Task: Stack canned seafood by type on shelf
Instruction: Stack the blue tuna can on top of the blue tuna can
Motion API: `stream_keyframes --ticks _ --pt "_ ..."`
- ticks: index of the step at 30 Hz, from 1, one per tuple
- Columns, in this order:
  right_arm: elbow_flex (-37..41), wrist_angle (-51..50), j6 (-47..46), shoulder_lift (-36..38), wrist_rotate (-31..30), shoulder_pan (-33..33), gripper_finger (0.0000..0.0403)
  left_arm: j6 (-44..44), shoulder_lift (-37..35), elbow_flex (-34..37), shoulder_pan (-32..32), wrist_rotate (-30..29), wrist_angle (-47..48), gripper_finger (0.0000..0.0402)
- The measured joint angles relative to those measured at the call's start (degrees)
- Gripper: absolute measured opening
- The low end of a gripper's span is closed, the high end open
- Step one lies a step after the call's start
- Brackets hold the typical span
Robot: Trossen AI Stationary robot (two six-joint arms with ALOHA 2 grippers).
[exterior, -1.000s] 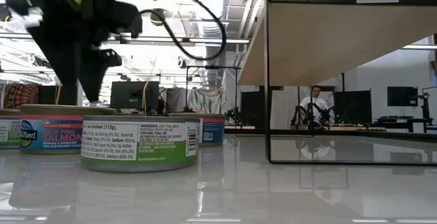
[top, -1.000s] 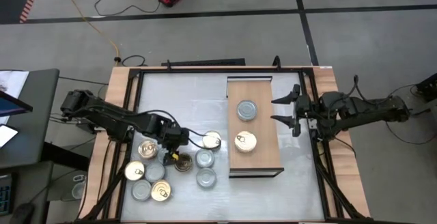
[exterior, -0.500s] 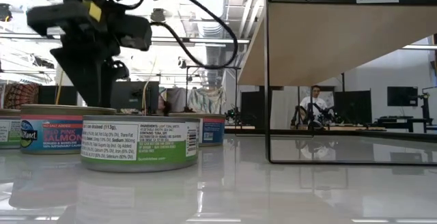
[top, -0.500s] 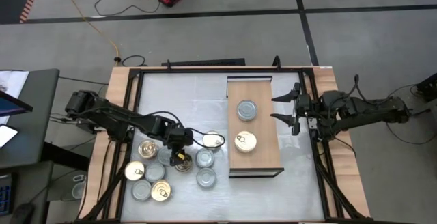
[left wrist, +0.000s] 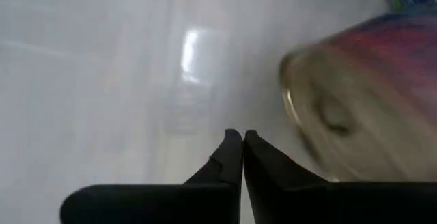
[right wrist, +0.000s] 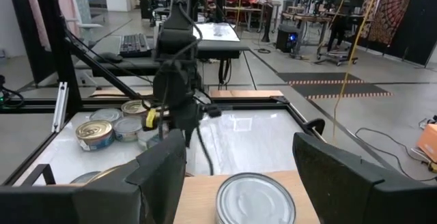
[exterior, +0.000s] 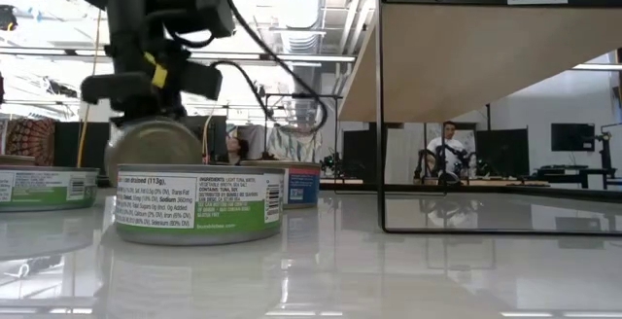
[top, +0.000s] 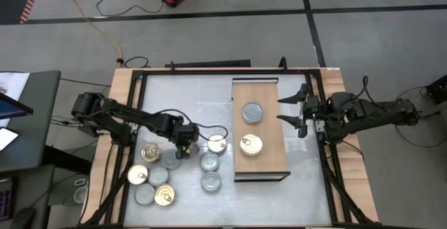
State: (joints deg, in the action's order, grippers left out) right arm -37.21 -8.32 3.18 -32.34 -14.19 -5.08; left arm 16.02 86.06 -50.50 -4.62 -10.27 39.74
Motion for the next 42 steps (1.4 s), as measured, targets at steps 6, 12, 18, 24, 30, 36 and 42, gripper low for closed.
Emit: stream_keyframes --ticks 6,12,18,24,30,36,42 --pt "0.0 -0.2 -0.1 0.0 0.0 0.0 0.0295 -1.8 -5.0 -1.6 5.0 -11.6 5.1 0.0001" --pt "0.0 -0.2 -0.1 0.0 0.0 0.0 0.0295 4.3 -11.8 -6.8 4.7 -5.9 5.4 0.0016" --pt "0.0 -0.2 -1.4 -0.8 0.0 0.0 0.0295 10.6 -12.9 -8.2 1.4 -1.7 0.7 0.0110" --pt "0.0 -0.2 -1.2 -2.2 0.0 0.0 0.0295 16.3 -7.4 -8.3 -1.2 0.0 -2.7 0.0254" --pt "0.0 0.2 0.2 -2.2 0.0 0.0 0.0295 21.3 -2.2 -8.3 -1.2 -1.9 -1.8 0.0350" --pt "0.0 0.7 1.0 -2.1 0.0 0.0 0.0295 21.5 1.9 -8.3 -1.1 -5.9 1.6 0.0355" --pt "0.0 0.7 1.0 -2.1 0.0 0.0 0.0295 17.5 3.1 -8.3 -1.1 -5.7 3.0 0.0291"
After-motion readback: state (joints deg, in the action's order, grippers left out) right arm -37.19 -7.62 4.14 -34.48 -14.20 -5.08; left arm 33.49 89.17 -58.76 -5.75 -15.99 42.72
